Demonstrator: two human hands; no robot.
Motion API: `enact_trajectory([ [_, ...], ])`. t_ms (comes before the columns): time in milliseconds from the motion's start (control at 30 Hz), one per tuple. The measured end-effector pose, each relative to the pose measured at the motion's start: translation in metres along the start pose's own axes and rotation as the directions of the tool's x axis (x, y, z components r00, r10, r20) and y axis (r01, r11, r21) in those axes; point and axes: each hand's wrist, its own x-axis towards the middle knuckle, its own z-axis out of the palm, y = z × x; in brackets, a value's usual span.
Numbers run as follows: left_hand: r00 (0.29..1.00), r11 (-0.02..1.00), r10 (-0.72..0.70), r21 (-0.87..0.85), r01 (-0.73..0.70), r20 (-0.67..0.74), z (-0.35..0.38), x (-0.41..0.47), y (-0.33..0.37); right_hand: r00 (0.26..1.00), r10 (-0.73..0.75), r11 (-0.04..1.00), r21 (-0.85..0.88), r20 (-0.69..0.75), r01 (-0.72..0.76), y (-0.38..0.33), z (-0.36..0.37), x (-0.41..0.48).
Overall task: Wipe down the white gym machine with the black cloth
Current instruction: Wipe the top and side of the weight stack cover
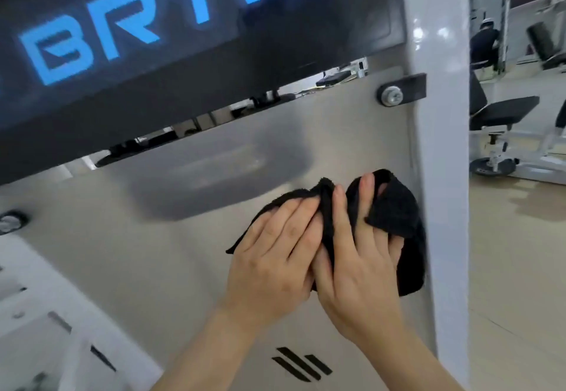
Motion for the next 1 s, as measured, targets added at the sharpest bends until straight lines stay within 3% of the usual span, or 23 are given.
enact_trajectory([
  [167,0.986,0.984,-0.154,0.100,0.148,0.058,-0.024,-0.059,-0.048,0.993,-0.106,0.994,-0.012,0.053,0.107,-0.066,0.035,-0.006],
  [300,0.937,0.936,-0.348,-0.049,0.349,0.033,-0.024,-0.046,-0.035,0.970,-0.241,0.961,0.133,-0.019,0.241,-0.088,0.024,0.011],
  [400,0.956,0.931,-0.288,-0.252,0.265,-0.059,-0.025,-0.001,-0.031,0.939,-0.235,0.890,0.333,-0.249,0.311,-0.060,-0.009,0.055],
  [533,0.970,0.952,-0.205,-0.258,0.167,-0.127,-0.041,0.015,-0.054,0.878,-0.287,0.874,0.271,-0.384,0.404,-0.041,-0.014,0.079],
  [633,0.974,0.981,-0.174,-0.115,0.158,-0.148,-0.052,-0.014,-0.084,0.853,-0.359,0.895,0.120,-0.378,0.430,-0.044,0.006,0.071],
  [733,0.974,0.982,-0.188,-0.003,0.189,-0.126,-0.058,-0.049,-0.104,0.872,-0.343,0.923,0.047,-0.350,0.382,-0.079,0.032,0.064],
  [867,0.931,0.934,-0.350,0.040,0.356,-0.106,-0.066,-0.103,-0.122,0.870,-0.412,0.907,-0.025,-0.272,0.421,-0.136,0.066,0.049],
  [1000,0.841,0.830,-0.538,0.134,0.541,-0.059,-0.081,-0.150,-0.140,0.858,-0.500,0.866,-0.051,-0.117,0.497,-0.183,0.095,0.028],
])
